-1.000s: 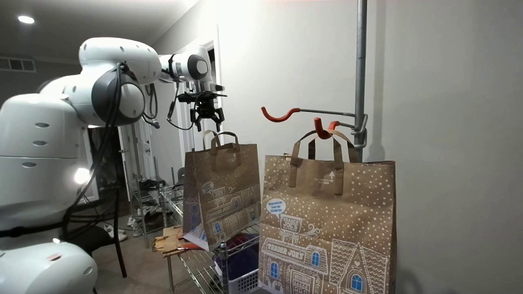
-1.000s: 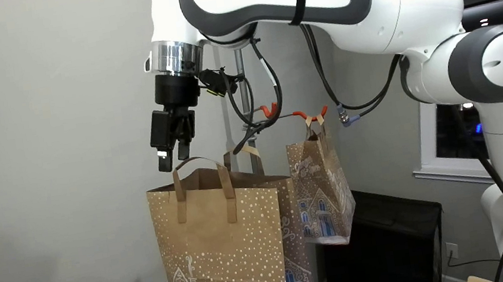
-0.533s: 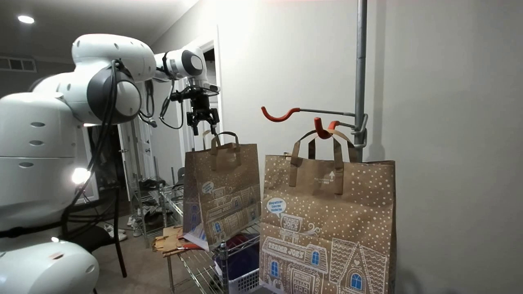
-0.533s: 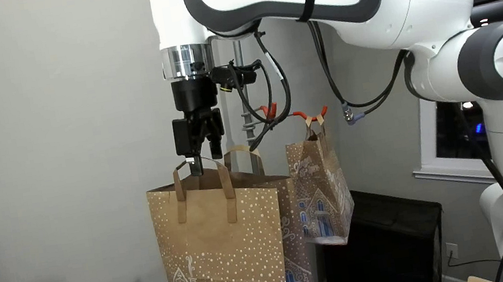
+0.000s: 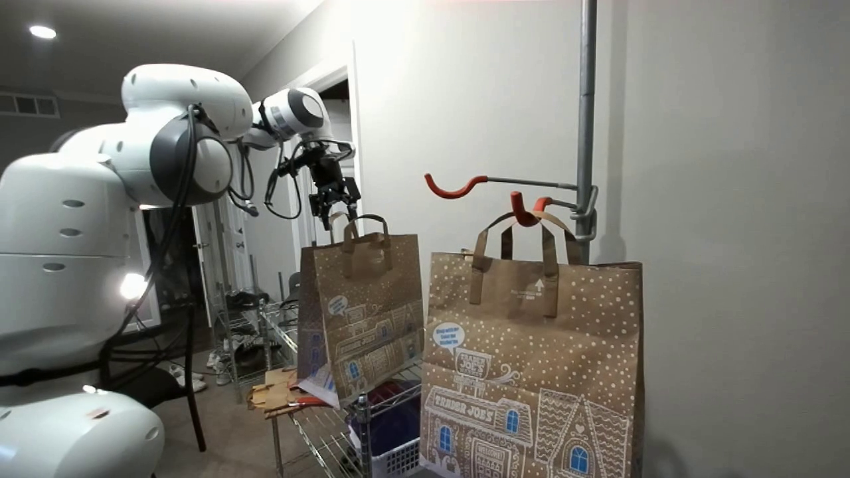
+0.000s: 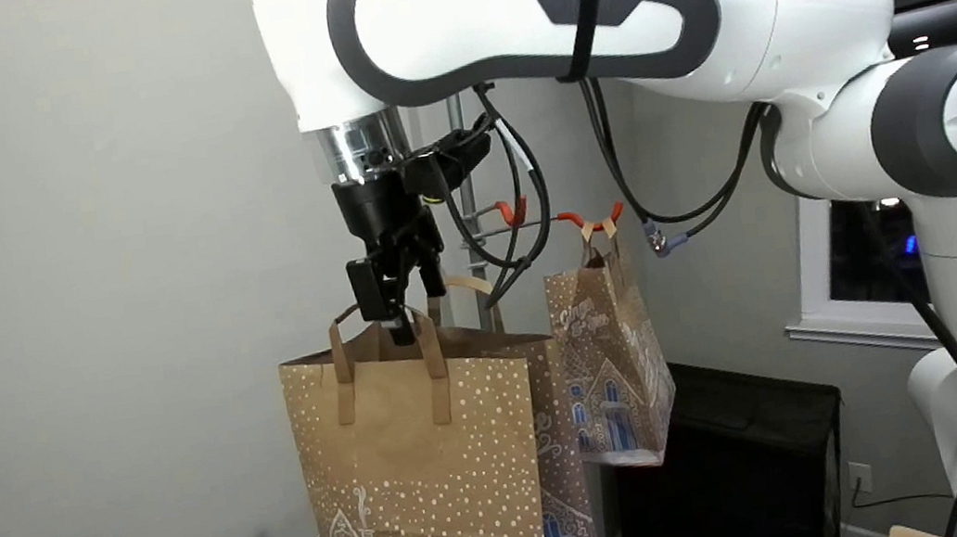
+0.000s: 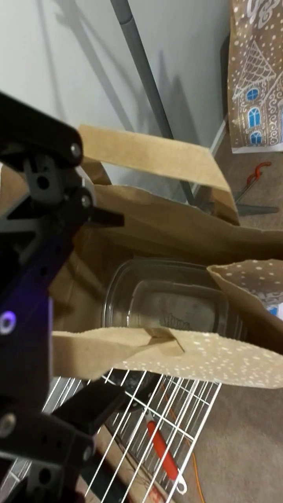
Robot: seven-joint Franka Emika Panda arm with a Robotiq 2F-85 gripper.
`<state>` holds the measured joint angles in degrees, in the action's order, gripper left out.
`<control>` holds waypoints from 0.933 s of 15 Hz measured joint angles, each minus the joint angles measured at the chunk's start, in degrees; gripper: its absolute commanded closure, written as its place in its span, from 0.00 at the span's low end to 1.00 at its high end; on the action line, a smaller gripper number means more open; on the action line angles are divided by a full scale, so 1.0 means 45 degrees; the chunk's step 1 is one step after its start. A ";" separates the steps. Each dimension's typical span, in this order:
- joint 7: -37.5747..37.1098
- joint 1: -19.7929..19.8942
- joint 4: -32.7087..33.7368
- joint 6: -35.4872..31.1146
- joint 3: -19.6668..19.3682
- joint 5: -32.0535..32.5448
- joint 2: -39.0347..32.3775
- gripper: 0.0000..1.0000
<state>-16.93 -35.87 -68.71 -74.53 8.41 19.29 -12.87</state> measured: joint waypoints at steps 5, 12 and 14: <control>-0.0395 -0.0021 0.0009 -0.0009 -0.0169 0.0628 -0.0223 0.00; -0.0854 -0.0319 0.0064 0.1171 -0.0202 0.1681 -0.0217 0.00; -0.0854 -0.0488 0.0094 0.1691 -0.0200 0.1979 -0.0225 0.00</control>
<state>-20.78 -38.06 -68.29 -66.92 7.50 28.20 -13.89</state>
